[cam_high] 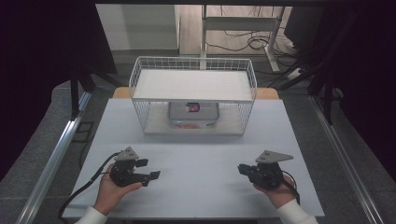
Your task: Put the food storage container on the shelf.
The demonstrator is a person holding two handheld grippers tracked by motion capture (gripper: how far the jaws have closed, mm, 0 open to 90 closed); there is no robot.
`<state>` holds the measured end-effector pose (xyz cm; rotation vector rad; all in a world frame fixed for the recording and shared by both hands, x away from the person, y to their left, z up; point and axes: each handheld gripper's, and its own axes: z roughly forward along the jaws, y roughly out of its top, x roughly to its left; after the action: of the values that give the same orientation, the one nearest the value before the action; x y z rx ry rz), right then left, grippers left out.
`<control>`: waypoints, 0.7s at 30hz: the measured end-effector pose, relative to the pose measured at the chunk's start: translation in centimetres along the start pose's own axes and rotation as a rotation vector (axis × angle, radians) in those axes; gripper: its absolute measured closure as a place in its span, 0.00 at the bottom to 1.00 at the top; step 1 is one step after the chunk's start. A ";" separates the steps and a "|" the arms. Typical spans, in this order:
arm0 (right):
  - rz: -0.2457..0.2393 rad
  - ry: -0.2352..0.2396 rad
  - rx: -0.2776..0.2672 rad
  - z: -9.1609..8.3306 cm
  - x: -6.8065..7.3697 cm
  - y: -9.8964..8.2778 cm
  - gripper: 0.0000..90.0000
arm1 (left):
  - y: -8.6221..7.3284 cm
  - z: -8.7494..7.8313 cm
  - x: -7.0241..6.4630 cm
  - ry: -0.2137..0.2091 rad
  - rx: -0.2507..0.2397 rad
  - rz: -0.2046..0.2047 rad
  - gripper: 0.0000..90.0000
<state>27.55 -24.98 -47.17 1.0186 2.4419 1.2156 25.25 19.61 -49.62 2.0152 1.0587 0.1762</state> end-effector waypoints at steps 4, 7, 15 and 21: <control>0.035 0.004 0.007 -0.3 0.0 -1.2 0.49 | -0.3 -0.3 -0.4 0.013 -0.009 0.004 0.29; 0.040 -0.020 -0.005 0.0 0.2 -1.2 0.36 | -0.5 -0.6 -0.7 0.025 -0.012 0.013 0.28; 0.018 -0.051 0.030 1.4 0.2 -1.2 0.28 | -0.6 -0.6 -0.7 0.039 -0.001 0.035 0.27; 0.020 -0.068 0.023 1.1 0.0 -1.3 0.27 | -0.8 -1.1 0.1 0.026 -0.031 -0.016 0.27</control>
<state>27.50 -24.86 -48.88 1.0752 2.4048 1.1417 24.31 20.57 -49.57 1.9807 1.0822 0.2100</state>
